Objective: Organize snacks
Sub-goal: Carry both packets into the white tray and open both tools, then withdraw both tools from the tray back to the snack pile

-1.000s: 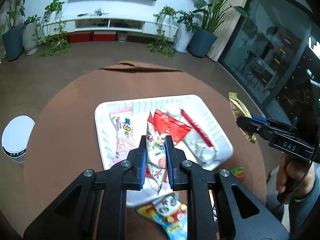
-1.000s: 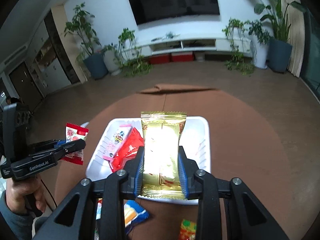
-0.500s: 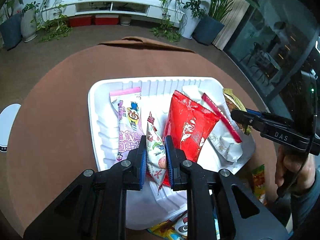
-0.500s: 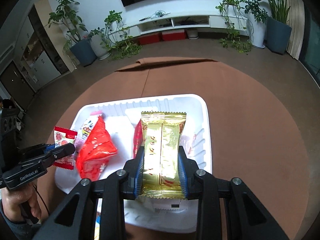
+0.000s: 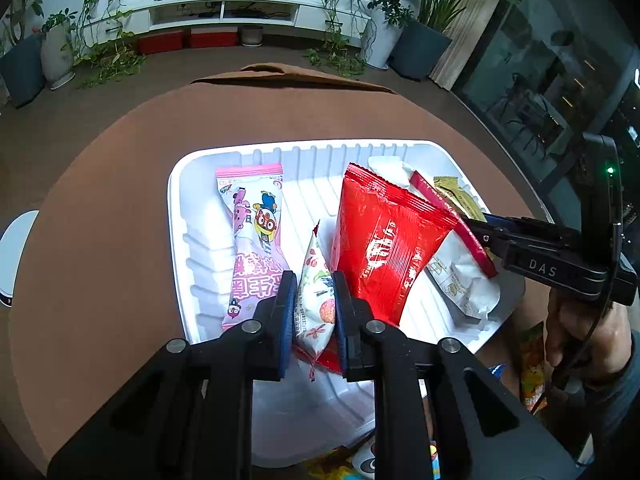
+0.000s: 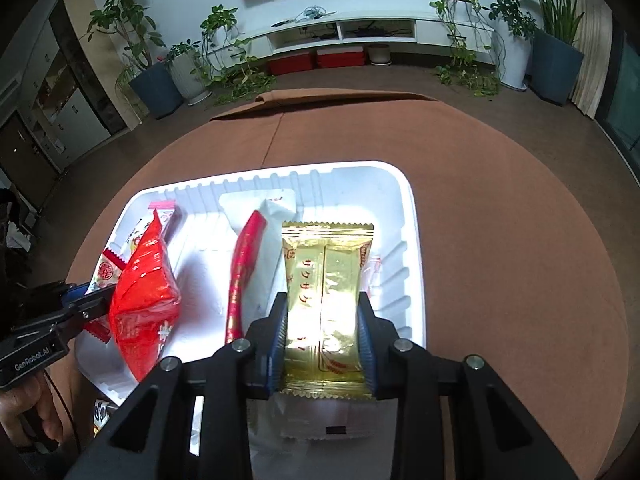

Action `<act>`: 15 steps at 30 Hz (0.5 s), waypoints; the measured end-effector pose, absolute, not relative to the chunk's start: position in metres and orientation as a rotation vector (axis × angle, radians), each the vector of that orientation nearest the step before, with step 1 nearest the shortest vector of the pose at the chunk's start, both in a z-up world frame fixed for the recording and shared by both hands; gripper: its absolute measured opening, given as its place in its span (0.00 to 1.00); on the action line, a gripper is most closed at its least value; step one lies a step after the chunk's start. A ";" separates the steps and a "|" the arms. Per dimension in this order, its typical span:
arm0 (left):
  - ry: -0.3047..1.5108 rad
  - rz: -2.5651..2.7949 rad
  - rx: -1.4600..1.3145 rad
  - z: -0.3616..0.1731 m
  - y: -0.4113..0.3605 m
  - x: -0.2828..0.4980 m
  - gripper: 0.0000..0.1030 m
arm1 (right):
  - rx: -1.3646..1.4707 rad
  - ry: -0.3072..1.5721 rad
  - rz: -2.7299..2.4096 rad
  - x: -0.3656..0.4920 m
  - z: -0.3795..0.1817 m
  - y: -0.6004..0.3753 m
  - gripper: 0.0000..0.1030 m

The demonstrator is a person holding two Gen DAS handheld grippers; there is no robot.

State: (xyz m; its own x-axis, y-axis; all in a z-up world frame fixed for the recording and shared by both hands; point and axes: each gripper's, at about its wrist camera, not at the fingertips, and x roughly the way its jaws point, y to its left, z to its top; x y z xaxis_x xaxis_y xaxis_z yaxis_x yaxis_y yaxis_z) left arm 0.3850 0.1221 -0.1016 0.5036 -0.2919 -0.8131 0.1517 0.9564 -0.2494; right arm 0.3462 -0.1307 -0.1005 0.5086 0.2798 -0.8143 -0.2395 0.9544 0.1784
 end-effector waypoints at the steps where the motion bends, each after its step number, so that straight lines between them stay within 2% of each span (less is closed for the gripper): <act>1: 1.010 -0.268 -0.149 -0.101 0.121 0.385 0.16 | 0.045 0.990 0.311 0.346 -0.101 -0.131 0.34; 5: 1.006 -0.258 -0.150 -0.094 0.122 0.378 0.19 | 0.044 0.989 0.316 0.345 -0.100 -0.133 0.41; 7: 0.995 -0.247 -0.148 -0.092 0.121 0.377 0.31 | 0.040 0.981 0.320 0.343 -0.099 -0.133 0.46; 8: 0.993 -0.241 -0.146 -0.091 0.121 0.376 0.46 | 0.037 0.975 0.319 0.342 -0.098 -0.133 0.49; 10: 0.983 -0.227 -0.144 -0.088 0.123 0.372 0.61 | 0.042 0.964 0.315 0.339 -0.095 -0.134 0.55; 13: 0.974 -0.225 -0.145 -0.083 0.123 0.366 0.64 | 0.062 0.943 0.320 0.333 -0.086 -0.140 0.59; 15: 0.962 -0.223 -0.150 -0.077 0.123 0.360 0.68 | 0.073 0.936 0.313 0.328 -0.081 -0.145 0.69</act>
State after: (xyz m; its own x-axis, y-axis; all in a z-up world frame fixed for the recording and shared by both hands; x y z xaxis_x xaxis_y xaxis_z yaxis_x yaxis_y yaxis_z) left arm 0.3605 0.1232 -0.0765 0.5515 -0.2540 -0.7946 0.1211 0.9668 -0.2250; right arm 0.3277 -0.1446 -0.0805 0.5516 0.2960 -0.7798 -0.2328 0.9524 0.1969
